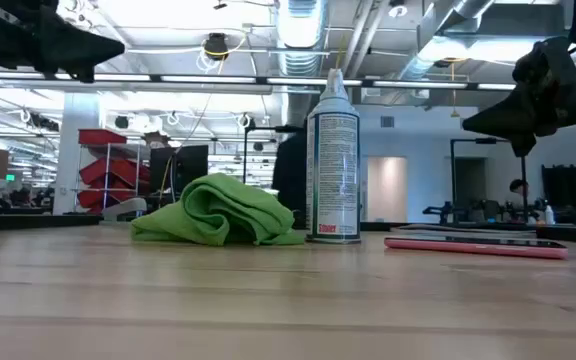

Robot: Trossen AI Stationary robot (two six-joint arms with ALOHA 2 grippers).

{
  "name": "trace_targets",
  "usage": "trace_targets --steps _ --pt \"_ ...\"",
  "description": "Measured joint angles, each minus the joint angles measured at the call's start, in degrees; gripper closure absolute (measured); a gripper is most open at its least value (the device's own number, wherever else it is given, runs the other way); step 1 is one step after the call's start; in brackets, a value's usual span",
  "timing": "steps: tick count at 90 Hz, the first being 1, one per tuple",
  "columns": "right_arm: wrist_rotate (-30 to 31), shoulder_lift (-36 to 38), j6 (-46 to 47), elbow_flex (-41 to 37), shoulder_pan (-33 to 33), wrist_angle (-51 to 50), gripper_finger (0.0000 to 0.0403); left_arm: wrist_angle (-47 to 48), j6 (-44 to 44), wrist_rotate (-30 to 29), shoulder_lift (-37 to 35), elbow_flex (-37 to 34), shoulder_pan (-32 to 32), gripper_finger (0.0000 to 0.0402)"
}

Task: Apply microfiber cloth
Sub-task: Return to Home Position

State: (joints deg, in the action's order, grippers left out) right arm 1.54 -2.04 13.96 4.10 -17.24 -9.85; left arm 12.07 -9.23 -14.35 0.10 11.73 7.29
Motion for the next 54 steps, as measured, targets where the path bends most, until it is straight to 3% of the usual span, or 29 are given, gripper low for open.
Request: trace_targets --steps 21,54 --pt "0.3 -0.3 -0.4 0.0 -0.2 -0.2 0.0403 3.1 3.9 -0.1 0.0 -0.3 0.0 0.0402" --pt "0.3 -0.3 0.0 -0.1 -0.1 -0.4 0.0403 -14.5 4.4 2.5 0.2 -10.6 0.0 0.0402"
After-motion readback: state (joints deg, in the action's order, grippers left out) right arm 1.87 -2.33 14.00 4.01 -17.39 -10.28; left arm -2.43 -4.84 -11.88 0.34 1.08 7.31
